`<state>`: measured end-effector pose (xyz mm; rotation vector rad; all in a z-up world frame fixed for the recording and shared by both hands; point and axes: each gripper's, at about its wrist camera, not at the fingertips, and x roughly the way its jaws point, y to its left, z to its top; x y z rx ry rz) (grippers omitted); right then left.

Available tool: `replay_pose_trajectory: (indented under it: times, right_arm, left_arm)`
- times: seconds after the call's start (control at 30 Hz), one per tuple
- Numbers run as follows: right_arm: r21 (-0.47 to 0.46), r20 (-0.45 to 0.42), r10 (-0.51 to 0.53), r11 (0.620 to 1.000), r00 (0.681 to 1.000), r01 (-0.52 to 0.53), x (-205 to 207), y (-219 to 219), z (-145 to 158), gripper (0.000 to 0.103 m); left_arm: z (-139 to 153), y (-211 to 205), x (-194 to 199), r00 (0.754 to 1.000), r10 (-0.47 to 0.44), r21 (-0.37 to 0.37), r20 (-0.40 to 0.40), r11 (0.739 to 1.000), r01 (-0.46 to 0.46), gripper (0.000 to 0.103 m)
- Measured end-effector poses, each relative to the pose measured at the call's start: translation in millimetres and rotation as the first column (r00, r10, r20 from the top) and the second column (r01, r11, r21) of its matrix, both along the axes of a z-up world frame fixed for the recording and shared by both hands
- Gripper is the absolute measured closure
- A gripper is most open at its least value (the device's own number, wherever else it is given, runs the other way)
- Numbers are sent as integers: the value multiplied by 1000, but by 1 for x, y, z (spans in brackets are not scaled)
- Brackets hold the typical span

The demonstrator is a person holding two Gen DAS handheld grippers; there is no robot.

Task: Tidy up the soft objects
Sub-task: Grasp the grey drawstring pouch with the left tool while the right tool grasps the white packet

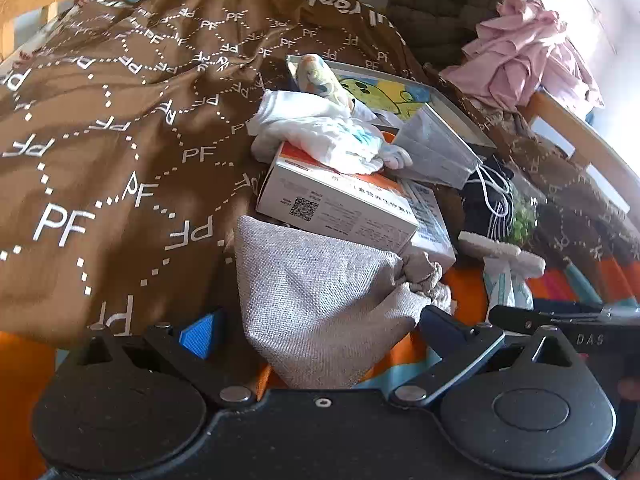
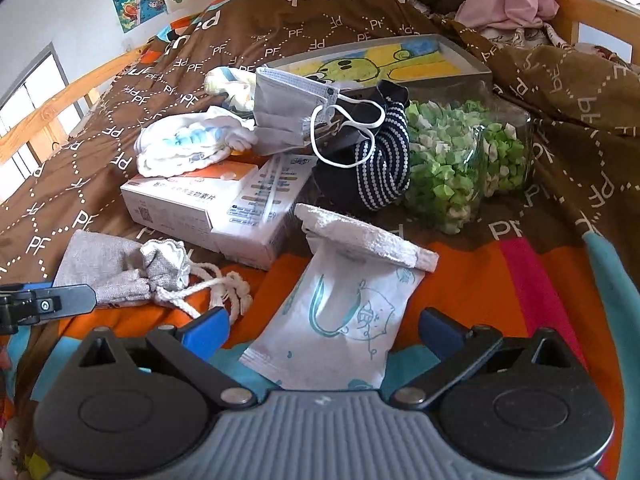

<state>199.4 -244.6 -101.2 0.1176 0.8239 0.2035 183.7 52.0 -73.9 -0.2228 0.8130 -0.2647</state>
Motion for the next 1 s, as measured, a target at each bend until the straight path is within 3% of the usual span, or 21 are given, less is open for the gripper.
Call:
replay_pose_trajectory:
  times: [0.2,0.37,0.53,0.8,1.0]
  right_arm:
    - [60,-26,8,998,1000,-6,2,-2,-3,3]
    - [50,-19,29,998,999,-28,0,3,-2,8]
    - [58,-14,24,998,1000,-23,0,2,-1,15]
    - [105,-7,3,994,1000,-2,-1,-3,1,34]
    - [132,10,14,991,1000,-15,-2,-3,3,48]
  left_arm:
    - [3,2,0,1000,18,-42,9,999,-17,5]
    - [3,-3,-1,1000,6,-43,18,999,-6,13]
    - [4,-1,0,999,39,-43,18,998,-38,25]
    - [8,4,3,998,58,-94,7,994,-58,59]
    - [15,-1,0,999,29,-131,29,991,-25,65]
